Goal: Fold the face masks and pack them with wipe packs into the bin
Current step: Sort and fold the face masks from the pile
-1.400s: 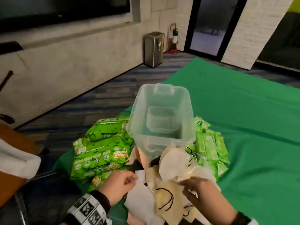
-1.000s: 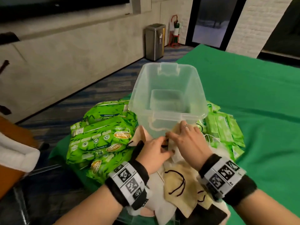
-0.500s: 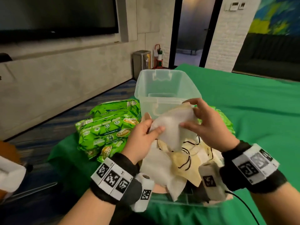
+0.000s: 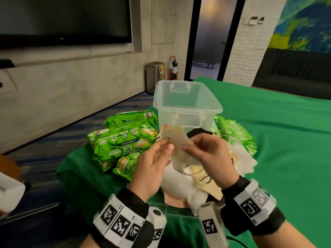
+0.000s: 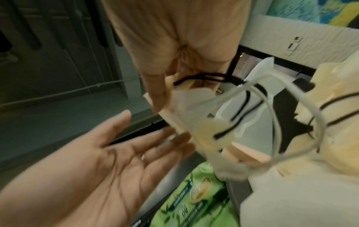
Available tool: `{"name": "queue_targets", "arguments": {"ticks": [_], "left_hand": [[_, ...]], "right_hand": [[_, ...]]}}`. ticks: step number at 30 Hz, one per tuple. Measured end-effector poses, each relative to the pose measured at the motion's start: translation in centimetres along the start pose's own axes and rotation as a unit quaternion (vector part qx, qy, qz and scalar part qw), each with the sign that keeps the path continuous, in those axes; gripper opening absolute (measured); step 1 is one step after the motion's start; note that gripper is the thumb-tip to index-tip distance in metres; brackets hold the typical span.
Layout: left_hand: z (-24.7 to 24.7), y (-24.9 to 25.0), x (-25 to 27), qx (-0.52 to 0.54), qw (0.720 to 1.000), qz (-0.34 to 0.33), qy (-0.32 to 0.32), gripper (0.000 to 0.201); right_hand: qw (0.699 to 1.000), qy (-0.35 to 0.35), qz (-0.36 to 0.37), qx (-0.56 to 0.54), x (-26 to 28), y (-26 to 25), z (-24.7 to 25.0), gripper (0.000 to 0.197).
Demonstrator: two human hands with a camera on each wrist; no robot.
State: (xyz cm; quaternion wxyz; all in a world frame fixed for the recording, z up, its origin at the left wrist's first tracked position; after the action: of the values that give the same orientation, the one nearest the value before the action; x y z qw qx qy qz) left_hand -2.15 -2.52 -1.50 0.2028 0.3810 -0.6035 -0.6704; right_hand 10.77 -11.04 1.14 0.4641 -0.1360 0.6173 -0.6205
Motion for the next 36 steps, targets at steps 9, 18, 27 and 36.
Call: {"name": "queue_targets", "arguments": {"ticks": [9,18,27,36], "left_hand": [[1.5,-3.4,-1.5,0.18,0.979,0.08,0.044,0.023],[3.0,-4.0,-3.6,0.177,0.983,0.026,0.042,0.061],[3.3,-4.0,-4.1,0.071,0.996,0.007,-0.048,0.064],[1.9,-3.5,-2.9,0.008,0.997,0.001,-0.072,0.058]], "right_hand": [[0.987,-0.114,0.057,0.094,0.2,1.8,-3.2,0.02],[0.997,-0.045,-0.058,-0.001,-4.0,3.1,-2.0,0.02],[0.996,-0.04,-0.069,-0.038,-3.6,3.1,-1.8,0.023],[0.996,-0.067,-0.065,0.0,-2.0,3.5,-0.7,0.025]]}}
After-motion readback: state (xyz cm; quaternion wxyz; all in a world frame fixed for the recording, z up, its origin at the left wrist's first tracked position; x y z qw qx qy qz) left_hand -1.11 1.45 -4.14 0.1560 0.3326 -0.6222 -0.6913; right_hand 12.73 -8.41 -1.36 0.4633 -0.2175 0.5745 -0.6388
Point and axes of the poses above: each hand's wrist, its own x-axis away from the middle knuckle, its own z-axis out of the back of the hand, y = z × x, the point moved 4 cm from there along -x, towards the middle knuckle, and after that the axes turned 2 degrees about x, right-handed, at the moved point
